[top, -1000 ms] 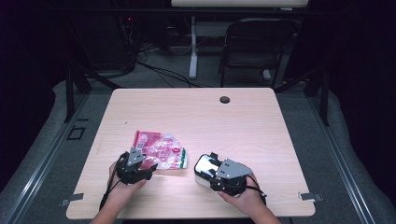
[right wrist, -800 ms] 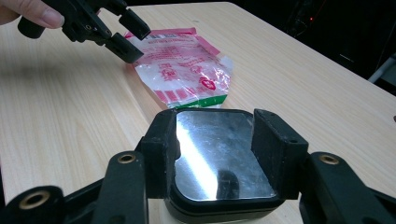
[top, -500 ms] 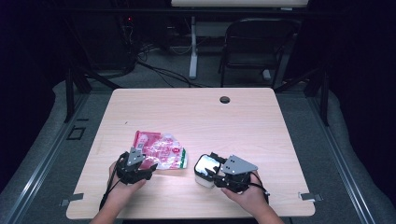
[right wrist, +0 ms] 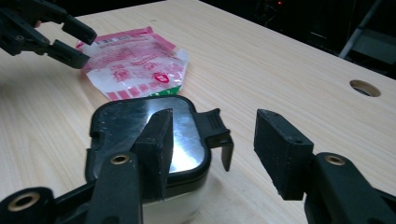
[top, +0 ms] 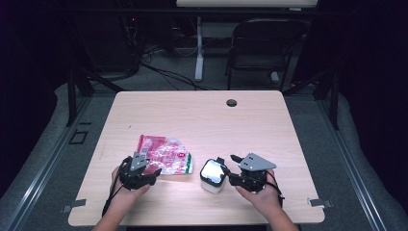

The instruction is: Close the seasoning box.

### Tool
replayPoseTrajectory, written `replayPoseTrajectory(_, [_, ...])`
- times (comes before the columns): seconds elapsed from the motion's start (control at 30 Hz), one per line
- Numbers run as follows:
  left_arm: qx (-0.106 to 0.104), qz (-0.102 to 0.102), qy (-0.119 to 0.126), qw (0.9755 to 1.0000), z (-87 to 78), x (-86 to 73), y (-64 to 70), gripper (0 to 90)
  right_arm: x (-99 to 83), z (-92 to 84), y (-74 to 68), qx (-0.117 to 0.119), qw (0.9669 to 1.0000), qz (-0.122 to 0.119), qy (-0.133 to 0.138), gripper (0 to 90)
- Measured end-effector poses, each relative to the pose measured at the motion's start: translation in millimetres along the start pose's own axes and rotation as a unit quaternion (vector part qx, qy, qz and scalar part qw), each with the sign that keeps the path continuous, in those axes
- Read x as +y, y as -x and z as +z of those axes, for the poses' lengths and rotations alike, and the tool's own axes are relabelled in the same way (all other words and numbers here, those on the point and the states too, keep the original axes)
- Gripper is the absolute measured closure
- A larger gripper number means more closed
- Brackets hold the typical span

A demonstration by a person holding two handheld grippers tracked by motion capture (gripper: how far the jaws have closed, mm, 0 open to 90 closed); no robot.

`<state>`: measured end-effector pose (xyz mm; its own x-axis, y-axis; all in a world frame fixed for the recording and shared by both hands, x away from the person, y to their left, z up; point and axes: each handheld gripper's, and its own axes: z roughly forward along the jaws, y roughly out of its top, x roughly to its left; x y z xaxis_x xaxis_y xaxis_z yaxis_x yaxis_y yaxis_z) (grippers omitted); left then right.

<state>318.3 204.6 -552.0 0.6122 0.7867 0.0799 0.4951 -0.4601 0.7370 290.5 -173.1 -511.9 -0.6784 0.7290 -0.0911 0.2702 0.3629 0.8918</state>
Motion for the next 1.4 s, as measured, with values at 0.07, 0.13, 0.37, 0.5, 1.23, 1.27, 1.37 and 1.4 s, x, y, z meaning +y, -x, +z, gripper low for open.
replayPoseTrajectory(0.07, [0.000, 0.000, 0.000, 1.0000, 0.1, -0.1, -0.1, 39.0, -1.1, -0.5, 3.6, -0.005, 1.0000, 0.007, 0.003, 47.3])
replayPoseTrajectory(0.13, [0.001, 0.000, 0.001, 1.0000, 0.1, -0.2, -0.2, 39.0, -2.8, -0.7, 8.1, -0.007, 0.9998, 0.017, 0.002, 47.3])
replayPoseTrajectory(0.37, [0.003, -0.002, 0.000, 1.0000, 0.5, -0.8, -1.3, 39.2, -10.3, 0.5, 24.0, -0.033, 0.9980, 0.054, -0.004, 47.3])
replayPoseTrajectory(0.5, [0.003, -0.003, 0.000, 1.0000, 1.0, -1.2, -1.5, 39.3, -15.0, 0.0, 35.7, -0.045, 0.9954, 0.085, -0.006, 47.1])
replayPoseTrajectory(1.23, [0.004, -0.011, -0.002, 0.9999, 3.0, -3.4, -5.0, 39.3, -44.8, 8.6, 70.7, -0.096, 0.9796, 0.172, -0.039, 47.0])
replayPoseTrajectory(1.27, [0.004, -0.011, -0.002, 0.9999, 3.3, -3.7, -5.2, 39.3, -45.8, 8.6, 72.3, -0.096, 0.9785, 0.178, -0.040, 47.0])
replayPoseTrajectory(1.37, [0.004, -0.013, -0.003, 0.9999, 4.4, -4.3, -5.7, 39.4, -48.9, 8.7, 76.3, -0.098, 0.9749, 0.195, -0.040, 47.1])
replayPoseTrajectory(1.4, [0.004, -0.013, -0.003, 0.9999, 4.8, -4.4, -5.8, 39.4, -50.3, 8.8, 78.0, -0.099, 0.9737, 0.201, -0.041, 47.2])
